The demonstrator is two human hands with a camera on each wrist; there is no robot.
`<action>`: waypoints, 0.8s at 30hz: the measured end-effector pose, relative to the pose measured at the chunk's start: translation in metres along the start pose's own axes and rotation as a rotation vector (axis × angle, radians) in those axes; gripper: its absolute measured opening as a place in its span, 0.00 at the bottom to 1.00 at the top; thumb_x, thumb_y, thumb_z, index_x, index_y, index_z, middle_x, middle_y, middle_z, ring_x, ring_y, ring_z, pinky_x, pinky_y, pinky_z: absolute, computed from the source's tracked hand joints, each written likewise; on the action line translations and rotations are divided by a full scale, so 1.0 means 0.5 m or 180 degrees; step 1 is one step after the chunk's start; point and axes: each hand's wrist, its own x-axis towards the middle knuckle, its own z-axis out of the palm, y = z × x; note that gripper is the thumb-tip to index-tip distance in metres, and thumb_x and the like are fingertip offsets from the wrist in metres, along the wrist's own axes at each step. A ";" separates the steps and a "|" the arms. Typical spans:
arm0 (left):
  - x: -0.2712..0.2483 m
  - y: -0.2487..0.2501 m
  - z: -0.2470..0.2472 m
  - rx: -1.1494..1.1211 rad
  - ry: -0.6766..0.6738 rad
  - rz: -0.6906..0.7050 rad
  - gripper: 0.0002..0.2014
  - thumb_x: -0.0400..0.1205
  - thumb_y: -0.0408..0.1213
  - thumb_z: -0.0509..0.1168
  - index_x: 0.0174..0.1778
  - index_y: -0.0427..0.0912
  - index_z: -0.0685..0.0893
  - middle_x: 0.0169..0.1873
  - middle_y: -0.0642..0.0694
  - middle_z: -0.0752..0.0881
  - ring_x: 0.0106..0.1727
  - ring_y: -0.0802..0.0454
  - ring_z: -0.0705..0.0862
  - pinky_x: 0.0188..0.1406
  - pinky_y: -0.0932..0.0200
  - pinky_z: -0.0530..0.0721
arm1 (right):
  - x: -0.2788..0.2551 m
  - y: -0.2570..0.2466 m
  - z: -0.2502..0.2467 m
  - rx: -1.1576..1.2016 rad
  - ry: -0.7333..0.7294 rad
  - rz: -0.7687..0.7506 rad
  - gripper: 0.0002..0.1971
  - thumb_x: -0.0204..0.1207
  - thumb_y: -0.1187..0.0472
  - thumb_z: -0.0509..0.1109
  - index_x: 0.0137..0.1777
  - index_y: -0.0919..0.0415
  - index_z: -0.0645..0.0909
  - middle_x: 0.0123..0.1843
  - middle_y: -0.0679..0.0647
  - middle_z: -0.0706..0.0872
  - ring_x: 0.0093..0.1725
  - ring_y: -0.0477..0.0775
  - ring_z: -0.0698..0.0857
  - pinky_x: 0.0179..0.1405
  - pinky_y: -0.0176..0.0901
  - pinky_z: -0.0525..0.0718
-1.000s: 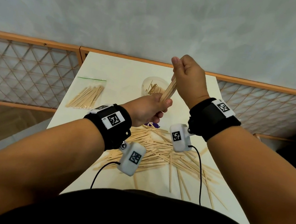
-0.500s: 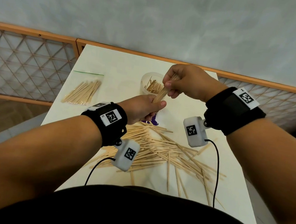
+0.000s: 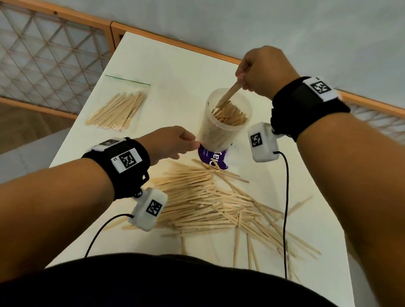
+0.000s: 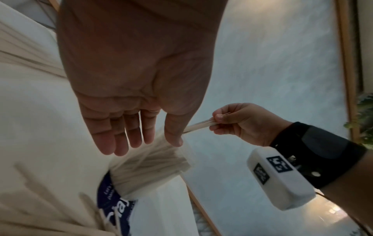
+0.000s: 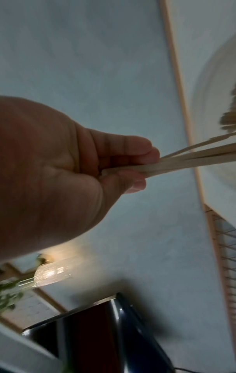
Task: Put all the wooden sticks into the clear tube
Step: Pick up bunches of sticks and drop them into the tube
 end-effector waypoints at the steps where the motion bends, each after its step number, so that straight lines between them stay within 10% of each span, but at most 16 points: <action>1: 0.004 -0.011 -0.007 -0.0016 0.0018 -0.0067 0.16 0.80 0.46 0.69 0.60 0.43 0.81 0.58 0.43 0.83 0.61 0.47 0.82 0.64 0.48 0.82 | 0.017 -0.002 0.024 -0.0124 -0.0123 -0.0002 0.06 0.74 0.69 0.69 0.46 0.64 0.87 0.44 0.59 0.90 0.36 0.50 0.85 0.43 0.40 0.86; 12: 0.036 -0.087 -0.040 -0.0198 0.0159 -0.0446 0.15 0.81 0.44 0.68 0.60 0.41 0.82 0.55 0.45 0.84 0.54 0.52 0.82 0.57 0.55 0.82 | 0.118 0.090 0.254 -0.0955 -0.1355 0.0091 0.18 0.77 0.57 0.67 0.68 0.52 0.78 0.68 0.50 0.80 0.65 0.55 0.77 0.67 0.46 0.71; 24: 0.027 -0.092 -0.020 0.0114 0.0190 -0.0370 0.15 0.83 0.45 0.65 0.62 0.41 0.80 0.57 0.45 0.82 0.56 0.49 0.80 0.57 0.52 0.81 | -0.083 0.130 0.071 0.1097 0.0319 0.0470 0.09 0.78 0.60 0.63 0.51 0.55 0.85 0.44 0.48 0.87 0.44 0.48 0.83 0.40 0.35 0.78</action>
